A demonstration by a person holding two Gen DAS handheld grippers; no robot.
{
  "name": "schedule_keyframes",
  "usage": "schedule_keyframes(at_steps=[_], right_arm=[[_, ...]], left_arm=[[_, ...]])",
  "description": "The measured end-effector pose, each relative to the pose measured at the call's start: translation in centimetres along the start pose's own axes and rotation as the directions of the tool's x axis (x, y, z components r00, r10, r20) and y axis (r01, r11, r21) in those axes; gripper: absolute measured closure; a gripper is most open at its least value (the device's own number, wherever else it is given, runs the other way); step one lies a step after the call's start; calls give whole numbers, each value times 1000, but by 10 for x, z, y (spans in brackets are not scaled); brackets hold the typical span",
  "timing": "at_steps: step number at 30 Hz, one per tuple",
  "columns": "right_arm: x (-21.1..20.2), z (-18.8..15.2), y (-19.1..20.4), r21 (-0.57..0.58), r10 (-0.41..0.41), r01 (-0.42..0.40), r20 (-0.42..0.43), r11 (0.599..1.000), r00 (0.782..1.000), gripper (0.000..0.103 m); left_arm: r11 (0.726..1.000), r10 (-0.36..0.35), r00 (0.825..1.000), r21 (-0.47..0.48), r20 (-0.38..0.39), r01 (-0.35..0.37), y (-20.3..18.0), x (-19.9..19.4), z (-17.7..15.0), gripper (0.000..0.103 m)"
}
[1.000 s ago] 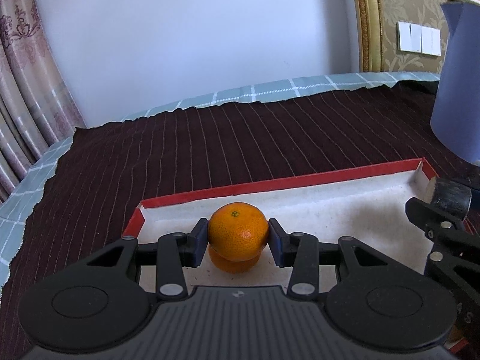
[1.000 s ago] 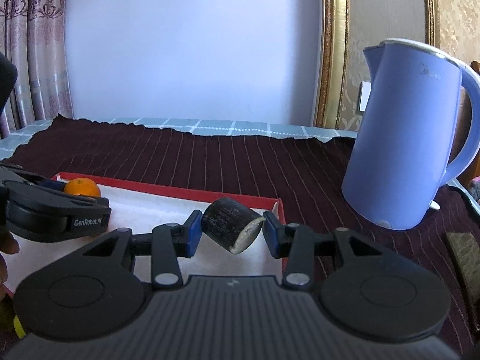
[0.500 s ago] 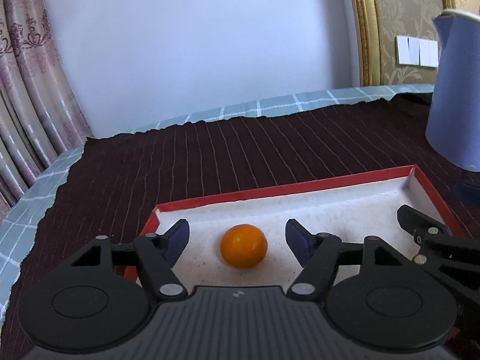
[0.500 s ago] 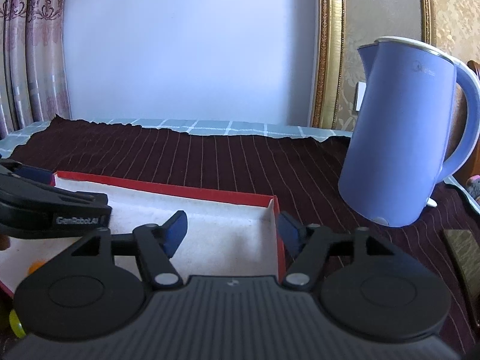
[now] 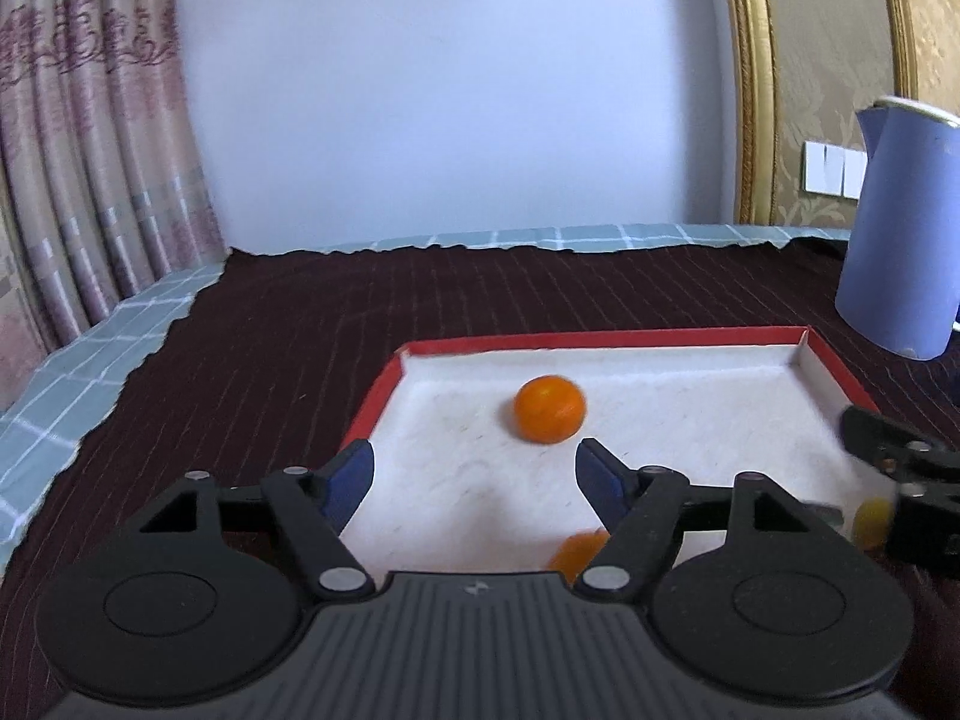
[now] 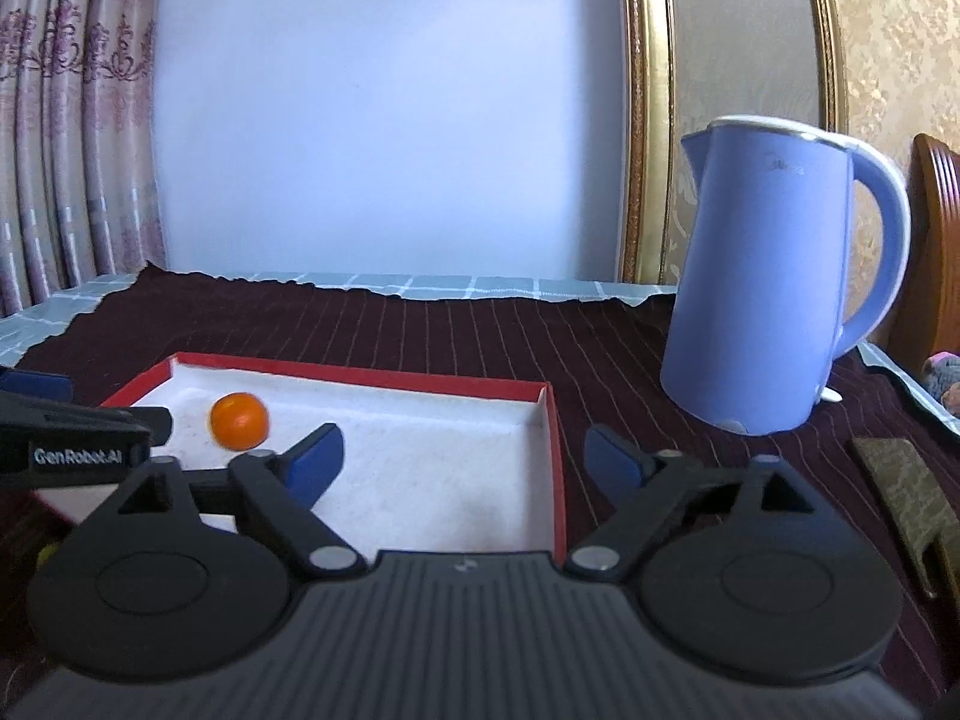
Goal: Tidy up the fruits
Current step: 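Withdraw both open tools from the tray toward the remaining fruit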
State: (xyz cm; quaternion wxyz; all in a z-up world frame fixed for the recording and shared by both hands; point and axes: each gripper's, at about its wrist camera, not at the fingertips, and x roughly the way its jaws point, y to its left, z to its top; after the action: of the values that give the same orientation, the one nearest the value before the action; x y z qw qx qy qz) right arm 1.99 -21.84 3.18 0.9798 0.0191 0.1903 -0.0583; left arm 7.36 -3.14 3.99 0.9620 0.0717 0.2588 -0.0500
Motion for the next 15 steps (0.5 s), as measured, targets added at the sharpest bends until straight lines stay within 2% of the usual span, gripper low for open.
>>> schedule_keyframes(at_steps=[6,15], right_arm=[[-26,-9,3,19,24,-24,16,1000,1000,9],[-44,-26,16,-33,51,-51,-7,998,999,0]], left_arm=[[1000,1,1000,-30,-1,-1,20,-12,-17,29],[998,-23,1000,-59,-16,22,36,-24,-44,27]])
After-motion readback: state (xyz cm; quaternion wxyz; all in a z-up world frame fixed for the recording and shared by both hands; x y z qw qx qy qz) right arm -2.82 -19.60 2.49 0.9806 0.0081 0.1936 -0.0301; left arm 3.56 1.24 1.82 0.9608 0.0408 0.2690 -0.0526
